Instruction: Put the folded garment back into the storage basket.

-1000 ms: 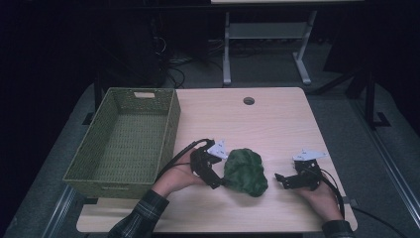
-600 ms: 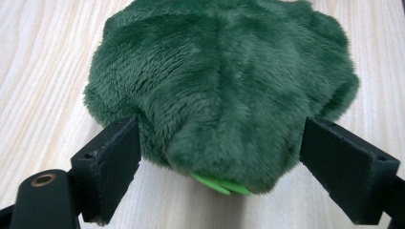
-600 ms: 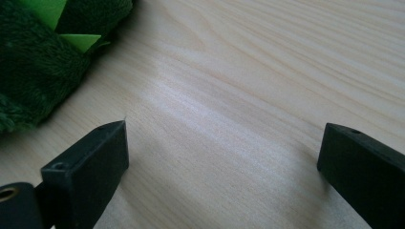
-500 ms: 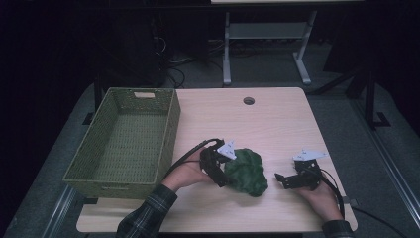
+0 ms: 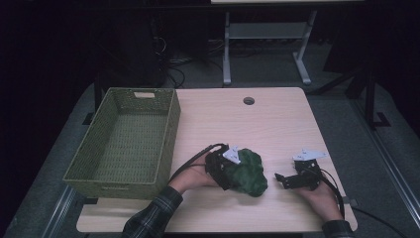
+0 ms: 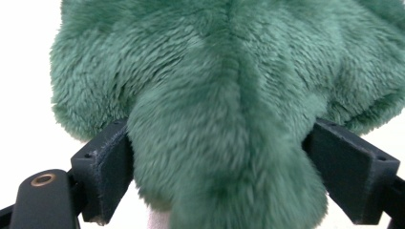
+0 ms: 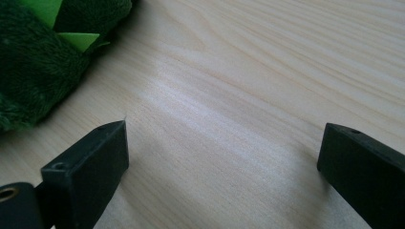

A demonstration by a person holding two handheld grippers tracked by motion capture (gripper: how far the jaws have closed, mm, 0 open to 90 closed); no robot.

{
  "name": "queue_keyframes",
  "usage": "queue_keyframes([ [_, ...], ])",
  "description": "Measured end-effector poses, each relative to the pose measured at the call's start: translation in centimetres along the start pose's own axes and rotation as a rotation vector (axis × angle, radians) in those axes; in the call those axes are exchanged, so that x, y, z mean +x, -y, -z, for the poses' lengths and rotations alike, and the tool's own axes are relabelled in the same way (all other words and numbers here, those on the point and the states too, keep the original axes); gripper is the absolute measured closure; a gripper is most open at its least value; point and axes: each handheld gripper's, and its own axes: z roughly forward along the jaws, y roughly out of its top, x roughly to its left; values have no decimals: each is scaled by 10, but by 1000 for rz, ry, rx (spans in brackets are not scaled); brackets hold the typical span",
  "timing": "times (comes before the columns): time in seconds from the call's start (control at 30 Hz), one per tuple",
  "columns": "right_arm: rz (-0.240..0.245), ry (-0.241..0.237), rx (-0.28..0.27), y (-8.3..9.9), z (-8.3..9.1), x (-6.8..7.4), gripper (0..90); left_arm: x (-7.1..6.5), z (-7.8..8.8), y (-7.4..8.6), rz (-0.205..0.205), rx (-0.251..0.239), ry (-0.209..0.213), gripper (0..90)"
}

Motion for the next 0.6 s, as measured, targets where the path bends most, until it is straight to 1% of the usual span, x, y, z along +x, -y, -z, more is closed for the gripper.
queue_keyframes([
  [0.03, 0, 0, 0, 0, 0, 0, 31, -1, -3, 1, -3, 4, -2, 135],
  [0.1, 0, 0, 0, 0, 0, 0, 31, -1, -7, 3, 5, 1, -4, 135],
  [0.2, 0, 0, 0, 0, 0, 0, 31, 1, -8, 7, 15, -12, 4, 133],
  [0.27, 0, 0, 0, 0, 0, 0, 31, 1, -9, 9, 17, -10, 9, 140],
  [0.37, 0, -1, 0, 0, 0, 0, 32, 2, -10, 13, 37, -40, 15, 161],
  [0.4, 0, -1, 0, 0, 0, 0, 32, 2, -10, 14, 36, -47, 22, 176],
  [0.47, -1, -1, 1, 0, 0, 0, 32, 2, -8, 14, 36, -50, 27, 233],
  [0.53, -1, -1, 0, 0, 0, 0, 32, 1, -7, 13, 27, -48, 34, 303],
  [0.6, -1, -1, 1, 0, 0, 0, 32, -1, -6, 12, 27, -46, 42, 374],
])
